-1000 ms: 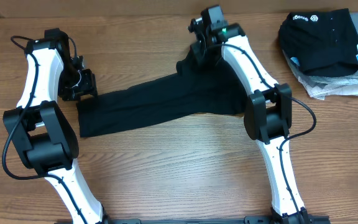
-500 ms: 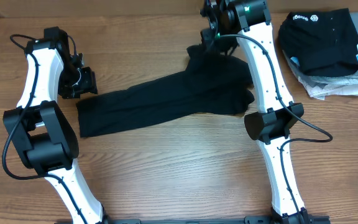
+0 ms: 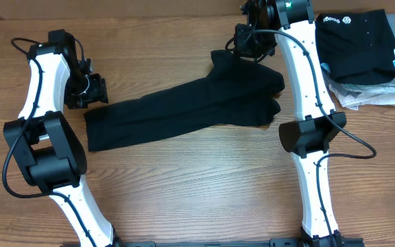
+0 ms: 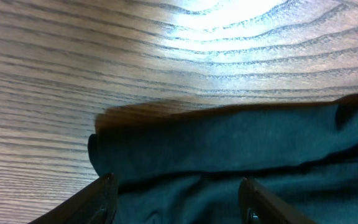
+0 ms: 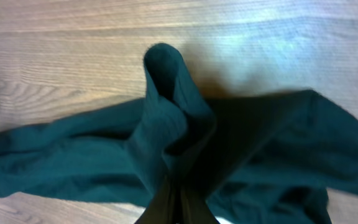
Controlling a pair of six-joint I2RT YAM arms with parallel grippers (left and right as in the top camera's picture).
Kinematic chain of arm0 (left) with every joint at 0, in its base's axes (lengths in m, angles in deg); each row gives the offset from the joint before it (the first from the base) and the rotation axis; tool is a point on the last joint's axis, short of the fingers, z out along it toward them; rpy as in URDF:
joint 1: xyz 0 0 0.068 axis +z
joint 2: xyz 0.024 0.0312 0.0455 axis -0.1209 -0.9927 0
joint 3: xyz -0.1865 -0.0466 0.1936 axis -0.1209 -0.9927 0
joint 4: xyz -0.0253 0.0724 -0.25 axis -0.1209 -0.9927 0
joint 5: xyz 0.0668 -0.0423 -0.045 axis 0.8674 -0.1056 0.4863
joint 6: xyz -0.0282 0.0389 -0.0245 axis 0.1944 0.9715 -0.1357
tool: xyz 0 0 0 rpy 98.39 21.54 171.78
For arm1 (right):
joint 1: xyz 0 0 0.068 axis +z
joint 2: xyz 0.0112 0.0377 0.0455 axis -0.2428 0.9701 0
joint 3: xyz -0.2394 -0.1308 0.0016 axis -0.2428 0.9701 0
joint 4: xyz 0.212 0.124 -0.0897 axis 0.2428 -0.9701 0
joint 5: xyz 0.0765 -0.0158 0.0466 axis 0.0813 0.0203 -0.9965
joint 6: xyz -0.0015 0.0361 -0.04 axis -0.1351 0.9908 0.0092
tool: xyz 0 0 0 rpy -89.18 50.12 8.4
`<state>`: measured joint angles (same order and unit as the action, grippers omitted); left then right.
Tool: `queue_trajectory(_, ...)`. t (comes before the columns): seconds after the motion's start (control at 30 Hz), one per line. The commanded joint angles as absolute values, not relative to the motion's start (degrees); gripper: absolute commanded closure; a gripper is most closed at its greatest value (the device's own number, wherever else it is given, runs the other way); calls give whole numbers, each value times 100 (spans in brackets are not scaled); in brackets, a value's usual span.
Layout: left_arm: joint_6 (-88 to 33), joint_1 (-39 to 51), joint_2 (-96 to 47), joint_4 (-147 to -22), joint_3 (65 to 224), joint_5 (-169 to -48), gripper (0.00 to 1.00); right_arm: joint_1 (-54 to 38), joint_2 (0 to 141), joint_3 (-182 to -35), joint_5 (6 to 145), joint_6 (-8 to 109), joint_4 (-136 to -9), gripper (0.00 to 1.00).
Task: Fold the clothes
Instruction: 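Fold the shirt's right half toward the left gripper with the right gripper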
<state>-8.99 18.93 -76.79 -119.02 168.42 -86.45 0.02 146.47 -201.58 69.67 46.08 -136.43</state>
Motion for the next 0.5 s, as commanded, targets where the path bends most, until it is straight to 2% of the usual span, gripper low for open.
queue_trajectory(0.0, -890, 1891, -7624, -11932, 16794, -8691, 35, -16, 13911, -19253, 7221, 4737, -13647, 96)
queue_trajectory(0.1, -888, 1891, -7624, -11932, 16794, -8689, 35, -16, 13690, -17850, 7549, 4737, -13647, 96)
queue_trajectory(0.23, -890, 1891, -7624, -11930, 16794, -8689, 36, -62, 13690, -16757, 8036, 4737, -13581, 96)
queue_trajectory(0.47, -890, 1891, -7624, -11978, 16794, -8691, 36, -398, 13690, -15868, 8200, 4733, -12880, 96)
